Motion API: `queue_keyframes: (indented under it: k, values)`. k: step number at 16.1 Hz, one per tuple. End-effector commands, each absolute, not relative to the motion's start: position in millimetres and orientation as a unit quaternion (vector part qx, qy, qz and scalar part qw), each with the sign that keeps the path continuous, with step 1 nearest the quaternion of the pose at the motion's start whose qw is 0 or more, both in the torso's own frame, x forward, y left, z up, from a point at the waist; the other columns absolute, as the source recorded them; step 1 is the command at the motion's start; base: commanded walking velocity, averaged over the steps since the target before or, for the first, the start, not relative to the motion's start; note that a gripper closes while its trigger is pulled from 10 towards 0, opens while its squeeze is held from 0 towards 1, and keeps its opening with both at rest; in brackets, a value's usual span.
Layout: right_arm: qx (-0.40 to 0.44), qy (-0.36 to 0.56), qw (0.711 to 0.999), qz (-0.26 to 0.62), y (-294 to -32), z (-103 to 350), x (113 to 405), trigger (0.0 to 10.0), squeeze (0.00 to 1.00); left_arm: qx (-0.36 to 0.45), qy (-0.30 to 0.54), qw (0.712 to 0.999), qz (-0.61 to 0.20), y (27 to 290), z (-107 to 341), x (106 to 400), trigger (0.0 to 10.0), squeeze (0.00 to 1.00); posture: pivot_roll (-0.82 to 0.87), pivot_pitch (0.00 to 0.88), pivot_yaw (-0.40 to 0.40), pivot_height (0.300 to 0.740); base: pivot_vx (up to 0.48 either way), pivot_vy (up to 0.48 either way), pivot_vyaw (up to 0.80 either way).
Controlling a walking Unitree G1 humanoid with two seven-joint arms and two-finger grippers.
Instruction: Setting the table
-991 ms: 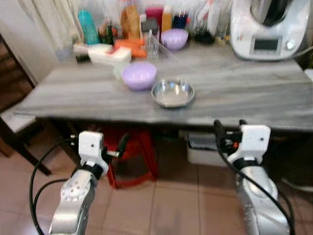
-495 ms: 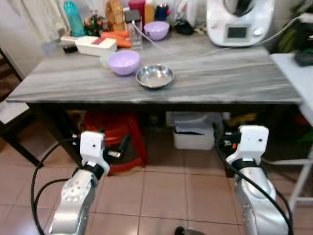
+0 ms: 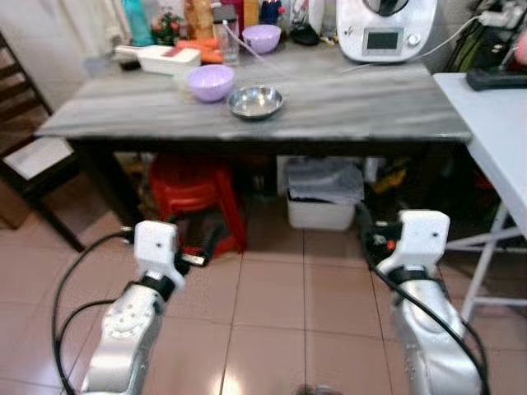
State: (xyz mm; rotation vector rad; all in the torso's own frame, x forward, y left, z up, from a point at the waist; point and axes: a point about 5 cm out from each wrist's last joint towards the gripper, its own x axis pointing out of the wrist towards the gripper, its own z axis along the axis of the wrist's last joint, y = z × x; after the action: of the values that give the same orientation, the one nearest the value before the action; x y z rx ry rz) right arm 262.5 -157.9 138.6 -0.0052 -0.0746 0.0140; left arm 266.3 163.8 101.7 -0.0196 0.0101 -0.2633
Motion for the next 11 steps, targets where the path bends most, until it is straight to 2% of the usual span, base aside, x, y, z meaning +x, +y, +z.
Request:
queue_keyframes:
  k: [1, 4, 11]
  values:
    - [-0.001, -0.044, 0.999, 0.009, -157.2, 143.0, 263.0, 10.0, 0.00, -0.007, -0.001, 0.991, -0.131, 165.1, 102.2, 267.1, 10.0, 0.00, -0.11, 0.061, 0.076, 0.740, 0.000, 0.000, 0.00]
    - [0.001, -0.044, 0.999, 0.010, -156.9, 142.8, 262.9, 10.0, 0.00, -0.002, -0.009, 0.991, -0.133, 160.0, 105.2, 269.7, 10.0, 0.00, -0.11, 0.062, 0.074, 0.740, 0.000, 0.000, 0.00]
    - [0.001, -0.042, 0.999, 0.014, -155.2, 141.8, 263.9, 10.0, 0.00, -0.004, -0.014, 0.990, -0.139, 158.3, 106.5, 271.1, 10.0, 0.00, -0.11, 0.056, 0.076, 0.740, 0.000, -0.295, 0.00]
